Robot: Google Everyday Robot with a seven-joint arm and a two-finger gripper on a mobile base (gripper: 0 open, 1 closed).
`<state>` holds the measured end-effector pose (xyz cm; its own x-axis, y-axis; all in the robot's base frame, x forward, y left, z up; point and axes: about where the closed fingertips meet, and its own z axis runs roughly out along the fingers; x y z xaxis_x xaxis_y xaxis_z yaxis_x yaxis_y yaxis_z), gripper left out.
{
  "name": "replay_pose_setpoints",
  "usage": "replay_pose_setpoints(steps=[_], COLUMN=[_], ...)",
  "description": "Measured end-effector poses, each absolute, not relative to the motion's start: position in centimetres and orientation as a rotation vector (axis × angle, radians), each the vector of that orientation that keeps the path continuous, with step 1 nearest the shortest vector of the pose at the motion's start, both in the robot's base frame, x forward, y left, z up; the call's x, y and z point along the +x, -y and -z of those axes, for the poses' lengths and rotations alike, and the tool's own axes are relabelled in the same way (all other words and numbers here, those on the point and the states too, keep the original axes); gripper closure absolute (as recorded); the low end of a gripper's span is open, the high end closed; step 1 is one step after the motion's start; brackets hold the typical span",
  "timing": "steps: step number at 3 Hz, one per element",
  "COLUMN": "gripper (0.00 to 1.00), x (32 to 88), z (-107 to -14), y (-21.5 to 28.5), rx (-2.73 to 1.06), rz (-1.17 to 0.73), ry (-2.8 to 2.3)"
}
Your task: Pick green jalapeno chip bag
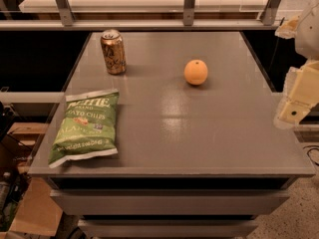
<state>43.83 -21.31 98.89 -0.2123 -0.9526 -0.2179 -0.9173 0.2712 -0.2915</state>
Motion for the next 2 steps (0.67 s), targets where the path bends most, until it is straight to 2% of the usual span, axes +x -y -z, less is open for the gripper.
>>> replay_pose_setpoints(steps=[1, 2], gripper=[0.0, 0.0], x=[43.9, 44.3], z=[-99.0, -99.0], y=[21.2, 18.5], rx=[-1.701, -1.77], rz=[0.14, 0.115], ry=[-2.193, -2.121])
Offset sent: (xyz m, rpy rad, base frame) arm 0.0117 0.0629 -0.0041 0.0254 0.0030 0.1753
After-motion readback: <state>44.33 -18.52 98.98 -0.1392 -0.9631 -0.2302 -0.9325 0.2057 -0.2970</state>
